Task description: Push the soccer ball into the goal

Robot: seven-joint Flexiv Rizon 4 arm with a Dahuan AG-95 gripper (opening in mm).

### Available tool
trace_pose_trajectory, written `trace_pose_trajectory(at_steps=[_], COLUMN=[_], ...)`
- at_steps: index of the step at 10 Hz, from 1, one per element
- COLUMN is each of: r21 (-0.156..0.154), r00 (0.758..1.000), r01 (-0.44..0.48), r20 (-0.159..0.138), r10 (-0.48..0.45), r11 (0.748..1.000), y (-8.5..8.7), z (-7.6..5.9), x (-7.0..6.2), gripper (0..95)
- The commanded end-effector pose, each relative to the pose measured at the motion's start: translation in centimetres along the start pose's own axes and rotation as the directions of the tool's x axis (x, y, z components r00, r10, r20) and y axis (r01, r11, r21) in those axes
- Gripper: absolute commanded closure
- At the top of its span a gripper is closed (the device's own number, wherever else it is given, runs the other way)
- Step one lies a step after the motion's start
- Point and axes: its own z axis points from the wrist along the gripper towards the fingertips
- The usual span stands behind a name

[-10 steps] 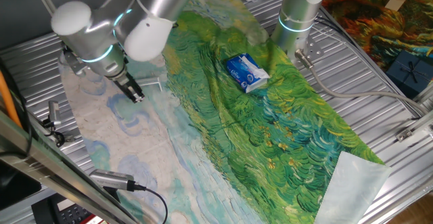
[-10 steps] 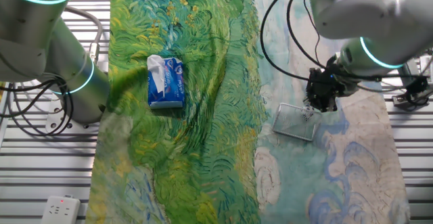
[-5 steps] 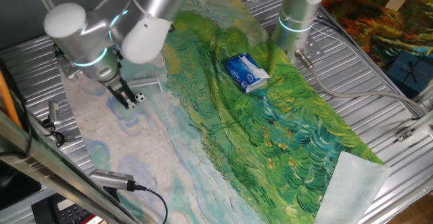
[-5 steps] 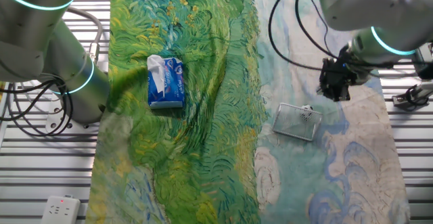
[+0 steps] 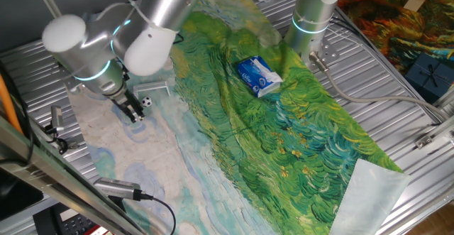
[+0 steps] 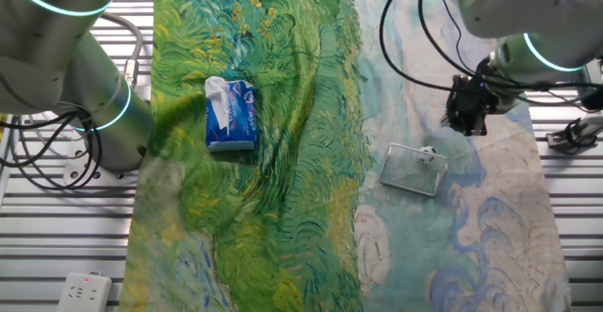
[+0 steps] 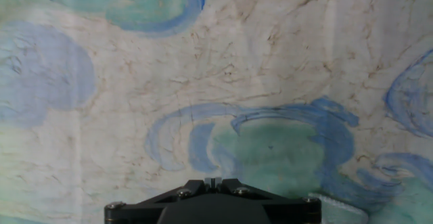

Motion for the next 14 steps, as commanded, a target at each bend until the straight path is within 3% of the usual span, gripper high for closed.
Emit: trace_pose_trajectory(at_steps=[1, 2, 3, 5, 8, 11, 12, 14], r21=[0.134, 0.132, 0.135, 0.148, 0.141, 0.15, 0.168, 0.17], r00=[0.993, 0.992, 0.988, 0.986, 0.981, 0.975, 0.971, 0.97], r01=[0.081, 0.084, 0.087, 0.093, 0.104, 0.143, 0.176, 0.194], r20=[-0.094, -0.103, -0.137, -0.151, -0.176, -0.19, -0.191, -0.183], r10=[-0.069, -0.071, -0.069, -0.071, -0.078, -0.114, -0.143, -0.163], r11=[0.988, 0.988, 0.987, 0.985, 0.984, 0.978, 0.97, 0.966], y=[-0.2, -0.3, -0.3, -0.3, -0.6, -3.2, -5.0, -6.4], z=[0.4, 0.4, 0.4, 0.5, 0.7, 0.8, 1.0, 0.2], x=[1.0, 1.1, 1.1, 1.1, 1.8, 3.5, 4.7, 5.6], gripper=[95.0, 95.0, 95.0, 95.0, 95.0, 95.0, 95.0, 95.0])
